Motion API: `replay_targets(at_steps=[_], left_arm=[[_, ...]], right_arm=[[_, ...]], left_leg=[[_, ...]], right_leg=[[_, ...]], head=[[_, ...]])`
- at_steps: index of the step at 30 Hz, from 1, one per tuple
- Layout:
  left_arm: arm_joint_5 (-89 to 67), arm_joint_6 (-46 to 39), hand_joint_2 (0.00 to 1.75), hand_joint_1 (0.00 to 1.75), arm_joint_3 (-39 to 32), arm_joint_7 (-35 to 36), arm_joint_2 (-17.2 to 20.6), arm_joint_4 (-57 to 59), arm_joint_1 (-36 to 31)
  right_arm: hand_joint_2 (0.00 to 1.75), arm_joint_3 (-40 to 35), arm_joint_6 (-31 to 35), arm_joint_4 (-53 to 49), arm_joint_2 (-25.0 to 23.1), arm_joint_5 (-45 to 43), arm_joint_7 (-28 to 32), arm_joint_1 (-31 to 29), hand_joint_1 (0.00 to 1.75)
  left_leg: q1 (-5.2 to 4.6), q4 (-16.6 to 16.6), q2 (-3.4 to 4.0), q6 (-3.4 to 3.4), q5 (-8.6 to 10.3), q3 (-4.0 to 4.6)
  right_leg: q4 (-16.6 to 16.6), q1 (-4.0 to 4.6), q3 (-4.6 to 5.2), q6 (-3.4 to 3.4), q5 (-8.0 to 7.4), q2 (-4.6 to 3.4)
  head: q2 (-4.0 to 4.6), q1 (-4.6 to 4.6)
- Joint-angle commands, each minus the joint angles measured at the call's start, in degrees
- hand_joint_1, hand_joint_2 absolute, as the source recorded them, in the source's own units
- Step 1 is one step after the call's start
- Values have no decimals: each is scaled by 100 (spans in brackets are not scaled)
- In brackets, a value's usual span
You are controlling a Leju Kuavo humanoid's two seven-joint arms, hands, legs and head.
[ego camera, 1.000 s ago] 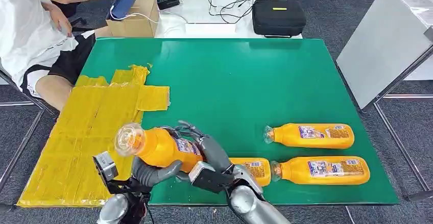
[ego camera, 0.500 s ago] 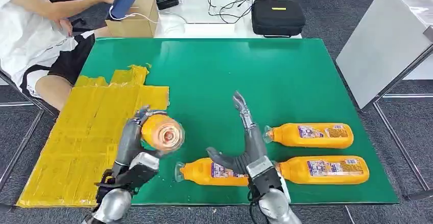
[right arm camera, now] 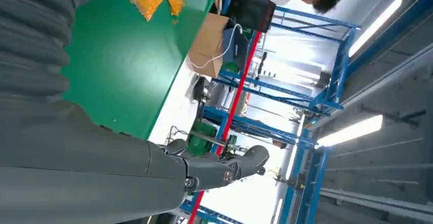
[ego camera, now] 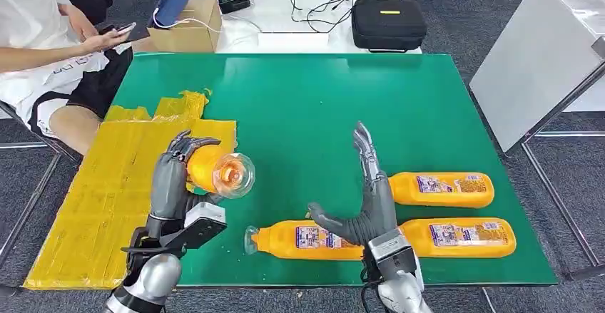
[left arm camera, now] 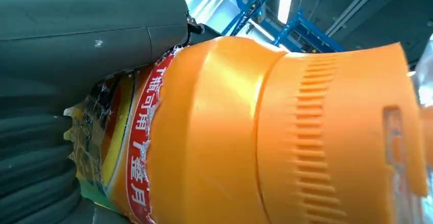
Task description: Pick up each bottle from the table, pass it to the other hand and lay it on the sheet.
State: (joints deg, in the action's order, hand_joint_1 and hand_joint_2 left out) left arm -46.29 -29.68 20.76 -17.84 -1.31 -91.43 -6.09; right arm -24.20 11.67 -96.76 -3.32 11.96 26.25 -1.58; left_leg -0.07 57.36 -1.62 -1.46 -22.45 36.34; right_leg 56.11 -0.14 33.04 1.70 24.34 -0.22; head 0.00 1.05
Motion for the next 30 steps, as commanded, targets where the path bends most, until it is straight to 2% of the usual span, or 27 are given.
replay_targets(at_steps=[1, 5, 7, 8, 10, 13, 15, 17, 18, 21, 25, 30], left_arm=[[-3, 0, 175, 175, -12, 9, 92, 290, -249], [-211, -113, 175, 175, 2, 124, 123, 321, -274], [-1216, -358, 175, 175, -37, 579, 187, 480, -432], [-2406, -364, 175, 175, -74, 1139, 247, 735, -611], [-3811, -336, 175, 175, -105, 1834, 274, 1277, -919], [-4371, 105, 175, 175, 13, 2463, 347, 2346, -1453], [-4371, 216, 175, 175, 208, 2870, 449, 2877, -1717], [-4371, 498, 175, 175, 111, 2969, 446, 3366, -1924], [-4370, 878, 175, 175, 70, 3277, 393, 3692, -2027], [-4371, 634, 175, 175, 29, 3362, 280, 4571, -2284], [-4371, 334, 175, 175, 355, 3597, 348, 4704, -2298], [-4371, 596, 175, 175, 523, 3763, 343, 4660, -2302]], right_arm=[[175, 110, 8, 30, 112, -17, -4, -52, 0], [175, 121, 53, 39, 110, 31, 34, -62, 0], [175, 192, 111, 38, 119, 50, 46, -101, 0], [175, 234, 32, 59, 114, -20, 39, -159, 0], [175, 280, -59, 81, 79, -54, 46, -255, 0], [175, 259, -149, 53, -5, -40, 29, -362, 0], [175, 203, -153, 22, -21, 49, -14, -406, 0], [175, 140, -152, -8, -23, 147, -62, -446, 0], [175, 36, -85, -11, 31, 468, -79, -504, 0], [175, -67, -79, 35, 40, 610, -152, -590, 0], [175, -138, -179, 67, 61, 549, -163, -590, 0], [175, -148, -248, 143, 61, 517, -160, -574, 0]], left_leg=[[4, 3, 6, 9, -8, -18], [3, 0, 5, 5, -4, -9], [2, 0, 4, 7, -4, -13], [4, 1, 3, 7, -3, -11], [3, 0, 0, 8, 0, -13], [-1, -4, -6, 5, 5, -9], [-2, -5, -4, 5, 8, -12], [2, -3, -1, 6, 15, -11], [2, -3, 7, 4, 14, -10], [2, -4, 9, 4, 16, -15], [6, 1, 16, 7, 12, -17], [4, 1, 6, 4, 15, -6]], right_leg=[[-3, 6, -24, -2, 9, 8], [-3, 4, -13, -1, 4, 4], [-3, 3, -18, -1, 6, 7], [-3, 5, -16, -2, 4, 8], [-3, 5, -18, -2, 4, 12], [-2, 0, -12, -1, 0, 10], [-1, -1, -15, 0, -1, 10], [-2, 4, -16, -6, -9, 10], [-1, 2, -10, -13, -15, 3], [-2, 5, -16, -13, -14, 5], [-1, 9, -21, -12, -10, 2], [-1, 6, -11, -12, -12, 5]], head=[[0, 0], [0, 0], [0, 0], [0, 0], [0, 0], [0, 0], [0, 0], [0, 0], [0, 2], [0, 0], [0, 0], [0, 0]])
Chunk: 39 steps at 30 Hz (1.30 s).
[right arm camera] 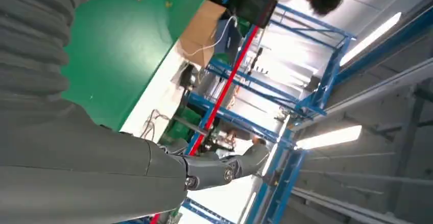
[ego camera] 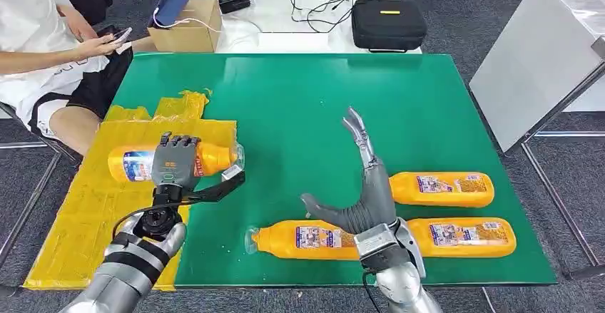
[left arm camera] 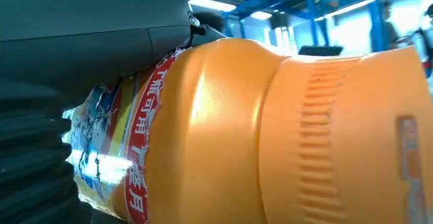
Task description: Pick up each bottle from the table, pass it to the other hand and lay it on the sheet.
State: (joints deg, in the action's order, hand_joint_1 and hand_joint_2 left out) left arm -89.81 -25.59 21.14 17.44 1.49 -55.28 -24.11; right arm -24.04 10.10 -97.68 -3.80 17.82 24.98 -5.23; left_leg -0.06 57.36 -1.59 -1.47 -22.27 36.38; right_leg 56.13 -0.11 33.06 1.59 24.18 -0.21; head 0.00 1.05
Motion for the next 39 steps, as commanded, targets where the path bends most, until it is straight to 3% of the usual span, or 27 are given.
replay_targets(at_steps=[1, 23, 24, 26, 27, 39], left_arm=[[-19, 187, 175, 175, 486, 235, 63, 1045, -500], [-19, 185, 175, 175, 481, 233, 69, 1059, -502], [-19, 1643, 175, 0, 425, 781, -5, 1690, -621], [-19, 1550, 175, 0, 409, 791, -14, 1807, -614], [-19, 1074, 175, 0, 328, 748, -70, 2510, -705], [-19, 938, 175, 0, 164, 673, -90, 2773, -712]], right_arm=[[175, -163, -91, 235, 109, -69, -33, -209, 0], [175, -165, -90, 238, 105, -69, -33, -213, 0], [175, -207, -260, 464, 15, -62, -369, -347, 0], [175, -204, -250, 562, -14, -54, -384, -367, 0], [175, -195, -166, 823, -79, -57, -303, -417, 0], [175, -150, -143, 901, -51, -110, -301, -371, 0]], left_leg=[[5, 4, 8, 9, -8, -15], [6, 5, 13, 8, -7, -4], [5, 3, 12, 7, -5, -2], [5, -1, 23, 9, -7, -14], [3, -3, 19, 7, -5, -11], [1, -8, 16, 4, -1, -30]], right_leg=[[-3, 7, -21, -1, 8, 5], [-2, 7, -8, -1, 5, -1], [-2, 6, -6, -1, 3, -1], [-6, 7, -14, -2, 1, -11], [-5, 4, -13, -1, 1, -9], [-5, 3, -30, -1, -2, -9]], head=[[0, 0], [0, 0], [0, 0], [0, 0], [0, 0], [0, 0]])
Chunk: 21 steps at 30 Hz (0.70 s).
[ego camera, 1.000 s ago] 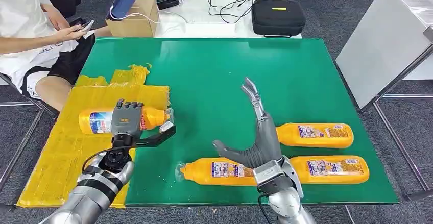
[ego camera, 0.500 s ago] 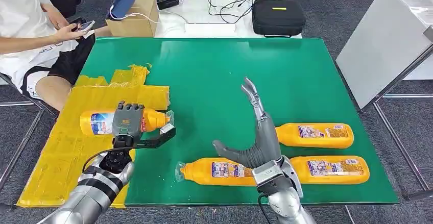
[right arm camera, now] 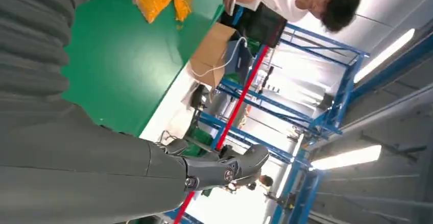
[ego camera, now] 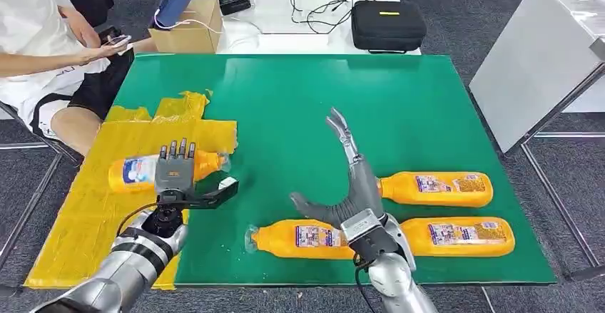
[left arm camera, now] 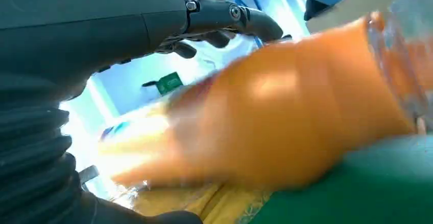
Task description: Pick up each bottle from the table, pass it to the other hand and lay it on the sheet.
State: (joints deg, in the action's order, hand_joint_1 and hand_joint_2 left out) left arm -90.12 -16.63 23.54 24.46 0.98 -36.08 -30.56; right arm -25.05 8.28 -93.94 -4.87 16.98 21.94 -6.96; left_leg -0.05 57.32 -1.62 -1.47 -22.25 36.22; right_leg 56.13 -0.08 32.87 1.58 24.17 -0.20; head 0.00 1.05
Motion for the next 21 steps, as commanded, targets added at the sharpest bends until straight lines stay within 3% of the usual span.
replay_targets(at_steps=[1, 13, 16, 18, 21], left_arm=[[12, 50, 175, 0, -78, -29, -51, 852, -78], [127, -198, 175, 0, -436, -355, -183, 747, 30], [371, -1093, 175, 0, -678, -785, -253, 384, 212], [371, -1084, 175, 0, -676, -785, -269, 382, 208], [1047, -2337, 175, 0, -1066, -1774, -375, -934, 755]], right_arm=[[175, -50, 39, 525, 53, -26, 2, -202, 0], [175, 18, 35, 553, 42, -116, -69, -210, 0], [175, 73, 74, 536, 91, -104, -26, -66, 0], [175, 72, 72, 538, 101, -103, -22, -52, 0], [175, 68, 200, 442, 175, 26, 15, 85, 0]], left_leg=[[1, -6, 28, 7, -2, -21], [1, -7, 31, 12, 2, -36], [1, -8, 29, 12, 1, -40], [0, -6, 12, 10, 3, -35], [4, -1, 2, 11, 2, -30]], right_leg=[[-9, 3, -17, -1, -4, -16], [-9, 2, -31, -2, -5, -18], [-11, 2, -36, -2, -4, -16], [-8, 1, -34, -2, -2, -4], [-10, 5, -33, 0, 1, 7]], head=[[0, 0], [0, 0], [0, 0], [0, 0], [0, 0]])
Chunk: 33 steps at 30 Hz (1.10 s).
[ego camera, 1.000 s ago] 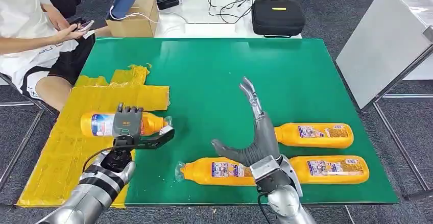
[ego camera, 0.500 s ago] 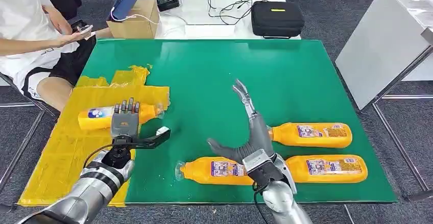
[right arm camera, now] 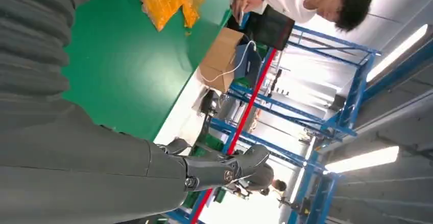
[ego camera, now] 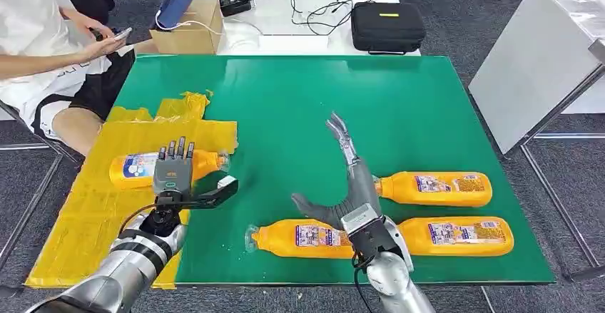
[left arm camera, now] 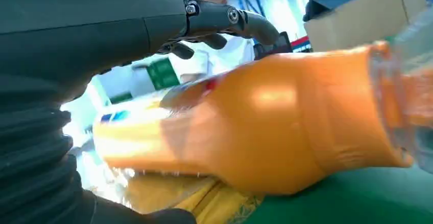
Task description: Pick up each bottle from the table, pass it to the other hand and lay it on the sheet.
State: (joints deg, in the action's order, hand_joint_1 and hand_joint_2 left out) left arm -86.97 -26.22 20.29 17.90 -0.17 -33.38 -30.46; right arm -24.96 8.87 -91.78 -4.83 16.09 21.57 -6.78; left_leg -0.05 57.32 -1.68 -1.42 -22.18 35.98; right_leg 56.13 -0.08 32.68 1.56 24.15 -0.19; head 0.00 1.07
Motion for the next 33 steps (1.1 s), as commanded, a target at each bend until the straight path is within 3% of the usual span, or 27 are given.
replay_targets(at_steps=[1, 5, 8, 11, 22, 33], left_arm=[[680, -1378, 175, 0, -981, -1323, -323, -2129, 1168], [1574, -1378, 175, 0, -1364, -2832, -665, -3690, 1916], [2378, -1269, 175, 0, -799, -2890, -461, -4357, 2180], [2723, -1167, 175, 0, -609, -2878, -394, -4873, 2395], [4193, -797, 175, 0, -551, -3439, -402, -5560, 2794], [4193, -796, 175, 0, -546, -3438, -413, -5559, 2788]], right_arm=[[175, 51, 217, 205, 201, 183, 83, 137, 0], [175, -135, 800, 183, 376, 1270, -53, 319, 0], [175, -420, 855, 299, 643, 2506, -576, 277, 0], [175, -570, 729, 364, 769, 2927, -710, 290, 0], [175, -925, 434, 1038, 984, 3901, -1322, 395, 0], [175, -924, 432, 1037, 977, 3901, -1322, 381, 0]], left_leg=[[5, 0, 12, 6, -7, -7], [2, 10, 14, -1, -13, 15], [-1, 9, 22, 0, -17, 25], [-5, 7, 28, -2, -15, 40], [0, 0, 25, 1, -20, 26], [-1, 1, 19, 1, -15, 35]], right_leg=[[-12, 7, -15, 4, 6, 6], [-5, 3, 8, 7, 9, 1], [-7, -3, 17, 7, 11, 0], [-6, -6, 36, 4, 3, -9], [-13, 0, 20, 5, 9, -1], [-9, -1, 29, 4, 6, 0]], head=[[0, -2], [0, -2], [0, -4], [0, -2], [0, -2], [0, -2]])
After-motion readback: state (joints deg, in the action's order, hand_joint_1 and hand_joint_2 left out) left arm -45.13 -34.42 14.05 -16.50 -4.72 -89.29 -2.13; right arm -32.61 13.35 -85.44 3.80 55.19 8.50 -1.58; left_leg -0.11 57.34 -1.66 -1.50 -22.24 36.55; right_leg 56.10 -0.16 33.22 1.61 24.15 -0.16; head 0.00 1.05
